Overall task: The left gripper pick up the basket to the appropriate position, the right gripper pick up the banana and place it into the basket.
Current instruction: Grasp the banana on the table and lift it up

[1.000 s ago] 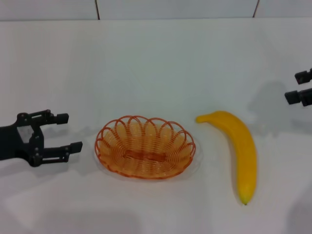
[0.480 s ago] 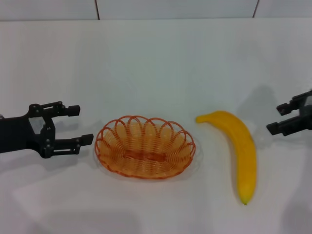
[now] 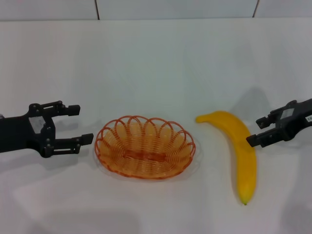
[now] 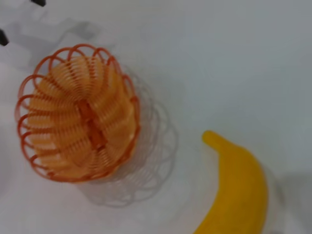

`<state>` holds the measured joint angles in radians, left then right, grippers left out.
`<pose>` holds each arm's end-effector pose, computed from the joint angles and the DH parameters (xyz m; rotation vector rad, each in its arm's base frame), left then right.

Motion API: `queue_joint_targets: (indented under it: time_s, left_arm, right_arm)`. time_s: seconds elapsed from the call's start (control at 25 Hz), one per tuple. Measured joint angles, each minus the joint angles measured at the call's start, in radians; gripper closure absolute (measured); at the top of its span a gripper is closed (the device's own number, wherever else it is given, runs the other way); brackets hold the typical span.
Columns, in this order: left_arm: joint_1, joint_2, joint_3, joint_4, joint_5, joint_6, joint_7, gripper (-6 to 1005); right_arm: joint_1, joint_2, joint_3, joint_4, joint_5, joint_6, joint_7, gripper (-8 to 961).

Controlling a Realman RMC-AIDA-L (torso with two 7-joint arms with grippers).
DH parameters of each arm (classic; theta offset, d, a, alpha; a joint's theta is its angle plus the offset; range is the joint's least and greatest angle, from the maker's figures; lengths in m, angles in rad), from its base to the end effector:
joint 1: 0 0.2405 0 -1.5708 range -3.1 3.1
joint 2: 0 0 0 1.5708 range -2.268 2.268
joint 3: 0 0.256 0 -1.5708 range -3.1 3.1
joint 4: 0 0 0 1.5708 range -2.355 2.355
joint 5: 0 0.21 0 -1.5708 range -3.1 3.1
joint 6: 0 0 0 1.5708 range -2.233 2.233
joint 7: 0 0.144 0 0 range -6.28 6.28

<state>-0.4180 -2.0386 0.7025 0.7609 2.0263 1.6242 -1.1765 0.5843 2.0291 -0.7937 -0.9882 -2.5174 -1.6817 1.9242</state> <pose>-0.2944 0.3049 0.0287 -2.7447 -0.3337 -0.5303 0.2763 0.3370 0.0453 -2.7864 1.0035 -0.1486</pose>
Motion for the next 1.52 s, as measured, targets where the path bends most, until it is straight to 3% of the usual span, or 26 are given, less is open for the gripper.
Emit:
queue_joint_targets:
  time_s: [1.04, 1.52]
  left_arm:
    - [0.004, 0.0, 0.0, 0.0, -0.003, 0.0, -0.011, 174]
    - [0.007, 0.0, 0.0, 0.0, -0.011, 0.0, -0.012, 175]
  right_arm:
    - [0.011, 0.002, -0.043, 0.141, 0.059, 0.162, 0.005, 367]
    - [0.006, 0.0, -0.051, 0.143, 0.036, 0.184, 0.019, 373]
